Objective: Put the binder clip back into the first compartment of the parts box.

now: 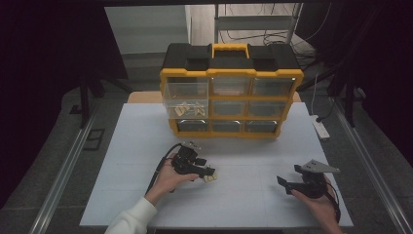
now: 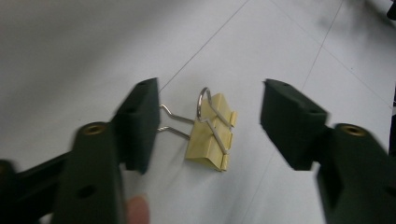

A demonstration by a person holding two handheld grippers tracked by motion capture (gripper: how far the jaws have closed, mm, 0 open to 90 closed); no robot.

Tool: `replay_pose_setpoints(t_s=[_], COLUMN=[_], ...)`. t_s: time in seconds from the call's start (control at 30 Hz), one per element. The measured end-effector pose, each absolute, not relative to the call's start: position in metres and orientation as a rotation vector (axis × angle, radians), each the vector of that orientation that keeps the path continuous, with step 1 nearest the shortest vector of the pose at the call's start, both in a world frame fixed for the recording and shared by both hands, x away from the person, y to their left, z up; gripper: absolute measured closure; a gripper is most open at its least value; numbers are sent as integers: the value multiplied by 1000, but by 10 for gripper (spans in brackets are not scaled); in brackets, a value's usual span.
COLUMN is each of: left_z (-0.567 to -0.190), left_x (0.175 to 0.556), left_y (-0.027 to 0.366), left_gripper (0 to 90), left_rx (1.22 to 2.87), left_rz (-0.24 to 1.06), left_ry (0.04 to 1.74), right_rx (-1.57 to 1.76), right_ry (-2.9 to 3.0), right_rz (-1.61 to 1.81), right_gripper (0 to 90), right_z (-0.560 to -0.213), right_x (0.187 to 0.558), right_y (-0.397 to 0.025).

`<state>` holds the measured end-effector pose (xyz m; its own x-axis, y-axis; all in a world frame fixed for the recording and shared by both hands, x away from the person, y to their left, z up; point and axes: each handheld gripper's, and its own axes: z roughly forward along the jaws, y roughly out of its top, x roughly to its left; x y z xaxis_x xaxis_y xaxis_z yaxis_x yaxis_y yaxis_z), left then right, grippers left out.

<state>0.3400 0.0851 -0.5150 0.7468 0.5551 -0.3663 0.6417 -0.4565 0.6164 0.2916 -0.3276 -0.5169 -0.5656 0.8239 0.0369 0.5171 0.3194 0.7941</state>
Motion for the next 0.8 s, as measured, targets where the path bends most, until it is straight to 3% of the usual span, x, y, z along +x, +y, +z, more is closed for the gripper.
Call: replay_pose_setpoints(t_s=[0.07, 0.13, 0.17, 0.27, 0.8], left_z=[-517, -516, -516, -514, -486], left_x=[341, 341, 340, 340, 320], left_y=[85, 86, 86, 88, 103], left_gripper=[560, 744, 744, 881, 898], left_rx=[2165, 2160, 2157, 2125, 2001], left_rz=[-180, -190, -191, -252, -125], left_ry=[889, 891, 891, 867, 807], right_rx=[1188, 1190, 1190, 1190, 1187], right_ry=[2213, 2211, 2211, 2212, 2204], right_rz=[1124, 1125, 1125, 1125, 1127], right_gripper=[146, 146, 146, 146, 146], right_z=[-516, -516, -516, -516, -516], right_x=[291, 291, 291, 291, 291], right_y=[-328, -328, -328, -328, -328])
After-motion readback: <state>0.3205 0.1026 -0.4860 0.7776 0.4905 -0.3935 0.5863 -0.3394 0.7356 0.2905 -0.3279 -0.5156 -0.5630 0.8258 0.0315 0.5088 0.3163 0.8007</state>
